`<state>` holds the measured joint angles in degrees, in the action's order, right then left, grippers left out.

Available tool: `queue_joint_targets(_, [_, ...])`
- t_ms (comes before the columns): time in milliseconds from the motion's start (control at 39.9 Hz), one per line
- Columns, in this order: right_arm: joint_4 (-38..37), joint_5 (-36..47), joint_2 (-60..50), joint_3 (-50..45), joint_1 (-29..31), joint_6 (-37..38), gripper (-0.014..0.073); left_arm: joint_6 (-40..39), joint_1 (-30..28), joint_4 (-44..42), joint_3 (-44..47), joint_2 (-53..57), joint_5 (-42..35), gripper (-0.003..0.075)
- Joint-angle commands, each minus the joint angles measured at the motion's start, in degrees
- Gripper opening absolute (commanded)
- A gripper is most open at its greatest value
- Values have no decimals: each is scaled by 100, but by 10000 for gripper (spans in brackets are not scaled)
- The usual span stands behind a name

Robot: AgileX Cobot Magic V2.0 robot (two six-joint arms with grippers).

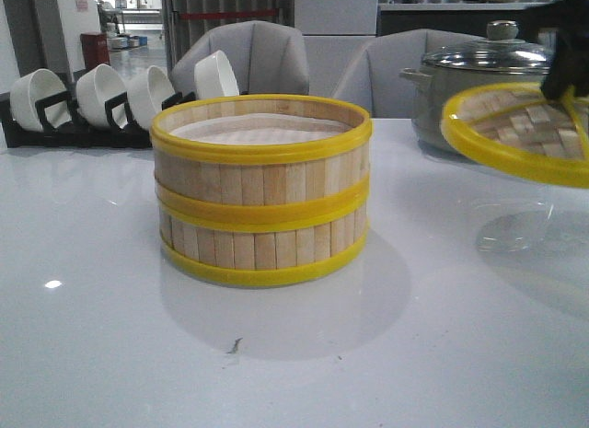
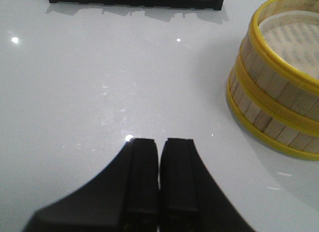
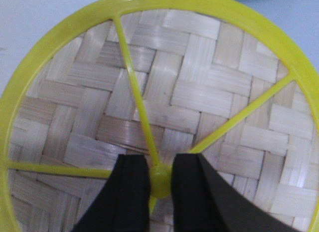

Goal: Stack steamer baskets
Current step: 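Lift the lid with the right gripper and carry it over the stack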

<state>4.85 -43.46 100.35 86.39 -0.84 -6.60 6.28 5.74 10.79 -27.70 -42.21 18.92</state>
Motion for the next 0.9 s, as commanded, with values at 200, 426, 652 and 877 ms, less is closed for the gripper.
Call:
queue_joint_targets(200, [2, -550, 51, 2259, -1326, 10, 35, 14, 49, 34, -173, 9, -441, 85])
queue_joint_targets(426, [2, -1274, 988, 3637, -2219, 10, 35, 14, 49, 34, -173, 9, -441, 85])
queue_joint_targets(652, [2, -1428, 1649, 4123, -2828, 10, 35, 14, 49, 34, -173, 9, -441, 85])
queue_joint_targets(877, [2, -1388, 1938, 4127, -2894, 10, 35, 14, 49, 34, -173, 9, -441, 85])
